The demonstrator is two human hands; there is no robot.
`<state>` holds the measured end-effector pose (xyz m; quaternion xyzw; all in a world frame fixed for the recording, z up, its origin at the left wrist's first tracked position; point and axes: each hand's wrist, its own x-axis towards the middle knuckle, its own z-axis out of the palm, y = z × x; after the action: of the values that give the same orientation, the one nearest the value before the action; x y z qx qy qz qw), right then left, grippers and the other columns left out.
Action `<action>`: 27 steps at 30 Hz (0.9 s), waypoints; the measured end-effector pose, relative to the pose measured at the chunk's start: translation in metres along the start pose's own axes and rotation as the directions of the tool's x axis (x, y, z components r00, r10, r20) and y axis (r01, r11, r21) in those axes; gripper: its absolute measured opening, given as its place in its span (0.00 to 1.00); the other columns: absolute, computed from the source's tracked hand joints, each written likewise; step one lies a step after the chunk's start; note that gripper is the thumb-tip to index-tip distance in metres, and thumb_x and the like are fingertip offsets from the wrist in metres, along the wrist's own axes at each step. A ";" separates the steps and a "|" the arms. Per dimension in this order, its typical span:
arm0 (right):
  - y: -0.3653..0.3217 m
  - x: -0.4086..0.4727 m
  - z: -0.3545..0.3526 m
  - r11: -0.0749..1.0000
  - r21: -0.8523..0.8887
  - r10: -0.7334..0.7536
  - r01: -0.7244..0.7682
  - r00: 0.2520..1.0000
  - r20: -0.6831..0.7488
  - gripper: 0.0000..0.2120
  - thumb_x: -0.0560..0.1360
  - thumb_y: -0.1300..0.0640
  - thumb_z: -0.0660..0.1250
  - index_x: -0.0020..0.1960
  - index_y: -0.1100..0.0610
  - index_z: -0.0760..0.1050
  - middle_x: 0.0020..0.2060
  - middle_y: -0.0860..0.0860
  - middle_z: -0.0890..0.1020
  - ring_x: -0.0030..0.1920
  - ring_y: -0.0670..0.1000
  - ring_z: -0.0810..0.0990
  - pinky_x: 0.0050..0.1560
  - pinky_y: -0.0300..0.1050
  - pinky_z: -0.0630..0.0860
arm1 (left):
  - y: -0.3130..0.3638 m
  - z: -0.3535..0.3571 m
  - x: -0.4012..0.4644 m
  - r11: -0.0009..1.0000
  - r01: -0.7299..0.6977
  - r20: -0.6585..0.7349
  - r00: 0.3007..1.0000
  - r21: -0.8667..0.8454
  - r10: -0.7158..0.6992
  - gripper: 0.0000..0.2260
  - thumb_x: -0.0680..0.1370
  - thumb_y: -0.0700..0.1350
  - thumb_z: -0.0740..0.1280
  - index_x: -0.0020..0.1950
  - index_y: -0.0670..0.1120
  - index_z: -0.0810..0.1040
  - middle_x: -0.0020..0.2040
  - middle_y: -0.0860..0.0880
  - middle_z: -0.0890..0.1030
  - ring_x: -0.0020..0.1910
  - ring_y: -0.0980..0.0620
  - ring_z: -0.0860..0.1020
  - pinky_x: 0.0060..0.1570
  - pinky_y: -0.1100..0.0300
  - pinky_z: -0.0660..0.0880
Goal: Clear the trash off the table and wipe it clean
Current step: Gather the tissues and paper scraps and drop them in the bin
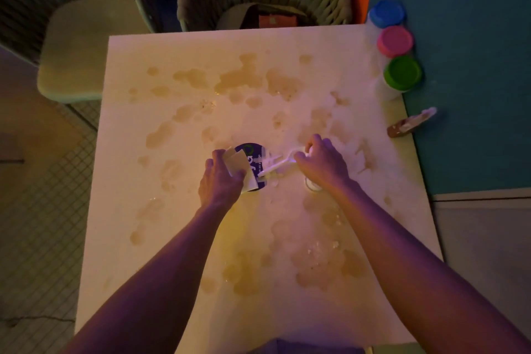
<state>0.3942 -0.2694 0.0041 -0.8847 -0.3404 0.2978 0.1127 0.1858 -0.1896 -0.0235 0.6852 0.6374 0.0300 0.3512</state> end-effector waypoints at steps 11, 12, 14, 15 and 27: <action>0.038 -0.034 0.020 0.986 -0.163 0.021 -0.020 1.000 0.002 0.24 0.68 0.51 0.70 0.62 0.51 0.67 0.59 0.54 0.68 0.60 0.60 0.72 0.54 0.52 0.74 | -0.003 -0.003 -0.024 0.999 -0.031 -0.003 1.000 0.018 0.031 0.24 0.75 0.51 0.69 0.68 0.54 0.64 0.60 0.46 0.75 0.54 0.39 0.78 0.51 0.46 0.76; 0.038 -0.034 0.020 0.988 -0.155 0.018 -0.018 1.000 -0.001 0.24 0.68 0.52 0.70 0.62 0.50 0.68 0.59 0.54 0.68 0.60 0.60 0.73 0.54 0.52 0.74 | -0.005 -0.003 -0.026 0.999 -0.029 -0.005 1.000 0.022 0.029 0.24 0.75 0.51 0.69 0.68 0.54 0.64 0.60 0.46 0.75 0.54 0.39 0.78 0.51 0.47 0.76; 0.037 -0.035 0.021 0.987 -0.159 0.008 -0.007 1.000 0.003 0.25 0.68 0.52 0.71 0.62 0.50 0.69 0.59 0.54 0.68 0.59 0.60 0.73 0.52 0.51 0.74 | -0.007 -0.002 -0.029 0.999 -0.027 -0.008 1.000 0.028 0.027 0.24 0.75 0.50 0.69 0.69 0.53 0.64 0.61 0.45 0.75 0.54 0.39 0.77 0.50 0.48 0.74; 0.037 -0.035 0.022 0.986 -0.166 0.002 -0.001 1.000 0.007 0.25 0.68 0.52 0.71 0.63 0.50 0.69 0.59 0.53 0.68 0.59 0.60 0.73 0.52 0.50 0.73 | -0.008 -0.001 -0.031 0.999 -0.026 -0.009 1.000 0.028 0.026 0.24 0.75 0.50 0.69 0.69 0.53 0.64 0.61 0.45 0.74 0.54 0.39 0.77 0.50 0.49 0.73; 0.031 -0.036 0.032 0.984 -0.175 -0.041 0.045 0.999 0.025 0.23 0.72 0.50 0.71 0.65 0.48 0.70 0.60 0.53 0.69 0.62 0.59 0.69 0.52 0.50 0.73 | -0.008 0.003 -0.031 0.999 -0.035 -0.002 0.999 0.005 0.035 0.24 0.75 0.50 0.68 0.69 0.54 0.63 0.61 0.46 0.74 0.53 0.39 0.77 0.49 0.48 0.76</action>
<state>0.3704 -0.3168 -0.0181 -0.8805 -0.3854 0.2734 0.0372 0.1748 -0.2187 -0.0169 0.6972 0.6256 0.0353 0.3483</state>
